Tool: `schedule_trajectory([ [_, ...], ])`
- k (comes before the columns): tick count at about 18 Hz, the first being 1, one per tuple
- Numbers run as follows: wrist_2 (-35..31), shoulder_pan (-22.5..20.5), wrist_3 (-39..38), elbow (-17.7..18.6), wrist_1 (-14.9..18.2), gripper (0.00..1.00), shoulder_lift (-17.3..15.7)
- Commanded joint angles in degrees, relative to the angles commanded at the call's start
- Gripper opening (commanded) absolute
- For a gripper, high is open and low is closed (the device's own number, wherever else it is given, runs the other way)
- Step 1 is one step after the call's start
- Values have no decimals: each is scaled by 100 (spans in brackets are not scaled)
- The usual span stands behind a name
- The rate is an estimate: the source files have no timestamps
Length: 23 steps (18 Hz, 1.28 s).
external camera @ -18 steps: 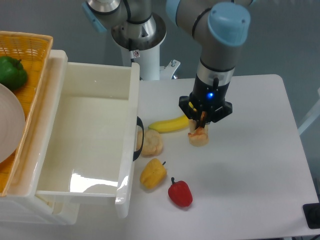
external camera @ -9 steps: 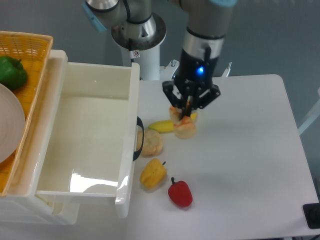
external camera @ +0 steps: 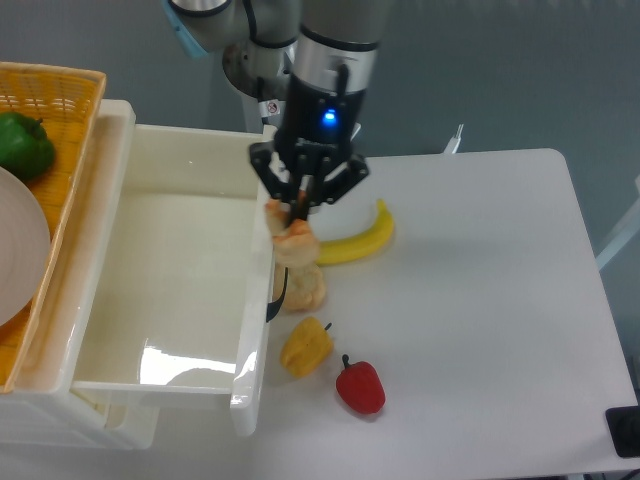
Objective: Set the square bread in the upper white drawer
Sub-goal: 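Carry the held bread over the open white drawer, then lower the bread into the drawer and open the gripper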
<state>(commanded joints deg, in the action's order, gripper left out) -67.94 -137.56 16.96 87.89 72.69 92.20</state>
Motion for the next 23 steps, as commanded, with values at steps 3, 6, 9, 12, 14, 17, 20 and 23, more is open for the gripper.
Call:
schedule_trajectory([
  [3, 0, 150, -35, 27, 18, 1, 17],
  [6, -17, 291, -18, 36, 9, 5, 70],
  [9, -26, 431, 53, 36, 9, 23, 88],
  [12, -26, 493, 61, 36, 0, 38, 97],
  [14, -26, 502, 70, 36, -9, 48, 123],
  [17, -35, 529, 70, 36, -9, 61, 132],
  [20, -26, 572, 79, 27, -44, 70, 132],
  [23, -26, 599, 79, 27, -62, 78, 149],
])
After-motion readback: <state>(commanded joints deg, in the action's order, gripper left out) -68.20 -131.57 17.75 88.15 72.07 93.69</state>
